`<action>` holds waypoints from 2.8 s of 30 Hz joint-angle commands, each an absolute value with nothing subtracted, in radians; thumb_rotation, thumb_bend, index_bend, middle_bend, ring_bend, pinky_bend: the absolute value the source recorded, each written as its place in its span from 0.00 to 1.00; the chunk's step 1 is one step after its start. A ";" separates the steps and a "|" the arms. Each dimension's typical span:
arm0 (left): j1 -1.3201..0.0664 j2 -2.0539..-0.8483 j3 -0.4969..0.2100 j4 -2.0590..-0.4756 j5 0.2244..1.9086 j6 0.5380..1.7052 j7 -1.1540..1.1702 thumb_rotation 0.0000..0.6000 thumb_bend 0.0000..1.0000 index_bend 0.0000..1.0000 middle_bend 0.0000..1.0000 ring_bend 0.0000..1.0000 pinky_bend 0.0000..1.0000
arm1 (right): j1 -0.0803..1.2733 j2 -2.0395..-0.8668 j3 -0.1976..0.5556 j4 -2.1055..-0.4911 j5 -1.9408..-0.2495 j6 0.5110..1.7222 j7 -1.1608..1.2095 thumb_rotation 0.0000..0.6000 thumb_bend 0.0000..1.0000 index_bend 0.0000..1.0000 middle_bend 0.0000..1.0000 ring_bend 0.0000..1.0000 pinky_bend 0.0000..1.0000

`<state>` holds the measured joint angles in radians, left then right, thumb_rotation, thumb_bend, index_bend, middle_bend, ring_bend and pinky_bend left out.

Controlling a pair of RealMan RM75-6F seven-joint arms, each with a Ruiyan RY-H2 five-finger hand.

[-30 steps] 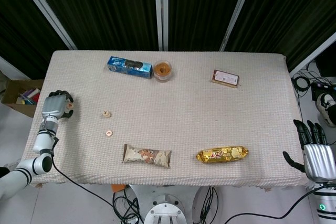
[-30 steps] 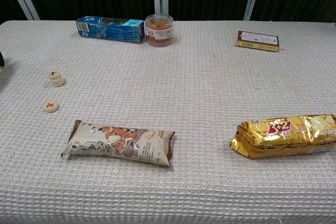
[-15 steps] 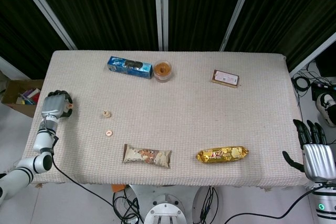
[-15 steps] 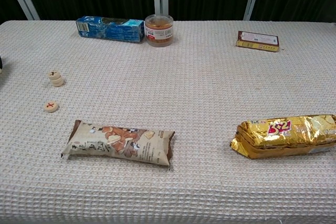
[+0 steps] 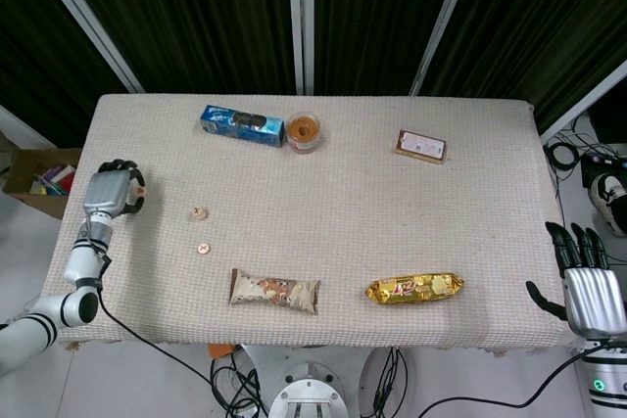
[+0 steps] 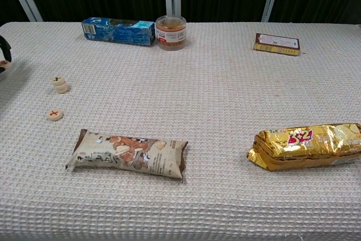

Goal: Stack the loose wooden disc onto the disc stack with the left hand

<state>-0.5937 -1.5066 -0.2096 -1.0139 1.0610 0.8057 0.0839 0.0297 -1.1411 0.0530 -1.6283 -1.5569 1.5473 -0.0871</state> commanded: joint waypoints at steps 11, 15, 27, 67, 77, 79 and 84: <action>-0.648 -1.411 -0.184 -1.388 1.067 0.846 0.275 1.00 0.41 0.52 0.18 0.11 0.13 | 0.036 -1.137 0.054 -1.617 -1.554 1.538 -0.070 1.00 0.18 0.01 0.12 0.00 0.08; -0.664 -1.431 -0.180 -1.387 1.047 0.849 0.300 1.00 0.41 0.52 0.18 0.11 0.13 | 0.035 -1.138 0.054 -1.611 -1.551 1.538 -0.063 1.00 0.18 0.01 0.12 0.00 0.08; -0.680 -1.449 -0.157 -1.382 1.010 0.865 0.348 1.00 0.41 0.52 0.18 0.11 0.13 | 0.034 -1.140 0.054 -1.603 -1.547 1.539 -0.054 1.00 0.18 0.01 0.12 0.00 0.08; -0.691 -1.452 -0.126 -1.366 0.983 0.874 0.348 1.00 0.40 0.49 0.17 0.11 0.13 | 0.033 -1.144 0.053 -1.602 -1.540 1.537 -0.057 1.00 0.18 0.01 0.12 0.00 0.08; -0.694 -1.454 -0.122 -1.362 0.981 0.871 0.346 1.00 0.39 0.45 0.16 0.11 0.13 | 0.031 -1.146 0.053 -1.601 -1.539 1.542 -0.056 1.00 0.18 0.01 0.12 0.00 0.08; -0.694 -1.453 -0.121 -1.364 0.982 0.873 0.347 1.00 0.39 0.44 0.16 0.11 0.13 | 0.030 -1.146 0.053 -1.601 -1.539 1.543 -0.055 1.00 0.18 0.01 0.12 0.00 0.08; -0.690 -1.448 -0.119 -1.374 0.985 0.885 0.349 1.00 0.39 0.41 0.16 0.11 0.13 | 0.030 -1.146 0.053 -1.600 -1.541 1.544 -0.054 1.00 0.18 0.01 0.12 0.00 0.08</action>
